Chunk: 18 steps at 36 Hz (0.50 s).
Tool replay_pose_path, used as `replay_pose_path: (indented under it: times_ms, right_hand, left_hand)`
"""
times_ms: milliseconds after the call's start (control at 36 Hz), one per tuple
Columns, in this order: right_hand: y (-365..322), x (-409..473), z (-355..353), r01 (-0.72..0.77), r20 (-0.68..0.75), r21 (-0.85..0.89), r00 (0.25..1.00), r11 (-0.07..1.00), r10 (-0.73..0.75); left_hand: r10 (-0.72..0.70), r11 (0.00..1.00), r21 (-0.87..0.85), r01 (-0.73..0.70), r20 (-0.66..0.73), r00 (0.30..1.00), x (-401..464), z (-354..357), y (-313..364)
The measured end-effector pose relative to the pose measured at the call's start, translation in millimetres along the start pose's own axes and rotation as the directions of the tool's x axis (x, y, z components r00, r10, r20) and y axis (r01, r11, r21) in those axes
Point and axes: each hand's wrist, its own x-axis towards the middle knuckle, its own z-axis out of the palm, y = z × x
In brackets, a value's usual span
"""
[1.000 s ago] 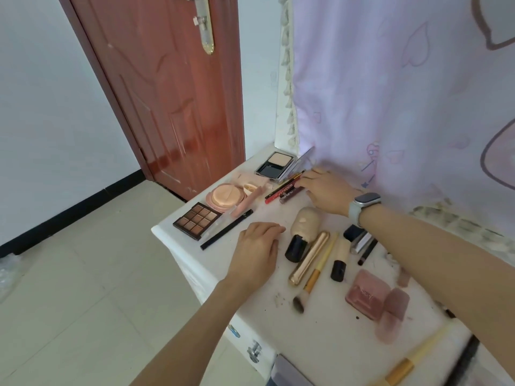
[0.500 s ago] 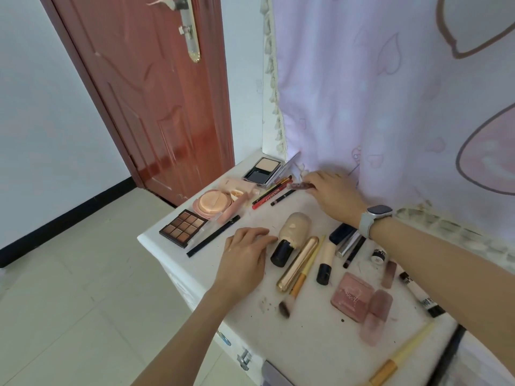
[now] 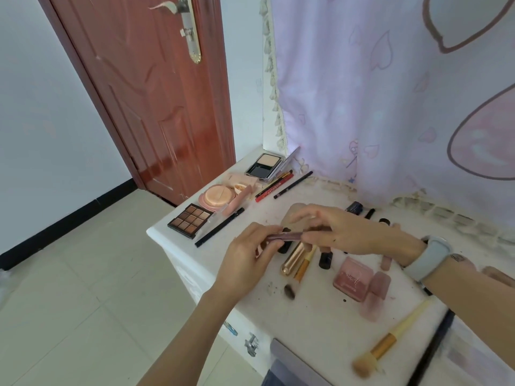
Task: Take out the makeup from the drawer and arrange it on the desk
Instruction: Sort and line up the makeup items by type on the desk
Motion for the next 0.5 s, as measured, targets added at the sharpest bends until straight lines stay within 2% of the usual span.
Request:
replay_pose_path:
  times_ms: [83, 194, 250, 333, 389, 444, 500]
  right_hand:
    - [-7.0, -4.4, 2.9, 0.017, -0.161, 0.156, 0.987, 0.988, 0.009]
    - [-5.7, 3.4, 12.4, -0.005, -0.437, 0.329, 0.886, 0.944, 0.157]
    - [-4.8, 9.4, 19.0, 0.015, -0.535, 0.320, 0.828, 0.947, 0.168]
    - [-5.2, 14.0, 25.7, 0.120, -0.685, 0.177, 0.728, 0.977, 0.035]
    - [-7.2, 13.2, 27.7, 0.194, -0.693, 0.109, 0.718, 0.975, -0.065]
    - [-11.2, 11.2, 28.2, 0.250, -0.635, 0.057, 0.756, 0.967, -0.158]
    - [-15.8, 9.1, 25.9, 0.246, -0.572, -0.028, 0.791, 0.969, -0.218]
  left_hand:
    - [0.018, 0.997, 0.077, -0.015, -0.042, 0.999, -5.6, -5.3, 3.3]
    - [0.029, 0.974, 0.226, -0.006, -0.097, 0.995, -10.5, -13.3, 6.3]
    - [0.028, 0.971, 0.240, -0.004, -0.097, 0.995, -11.6, -15.3, 7.2]
    - [-0.082, 0.986, 0.138, 0.093, -0.078, 0.994, -12.3, -16.0, 8.4]
    - [-0.177, 0.984, 0.028, 0.178, -0.040, 0.983, -14.1, -16.4, 8.6]
    - [-0.229, 0.972, -0.054, 0.227, -0.035, 0.973, -15.6, -19.1, 9.7]
    - [-0.248, 0.967, -0.067, 0.244, -0.049, 0.968, -16.0, -23.0, 6.7]
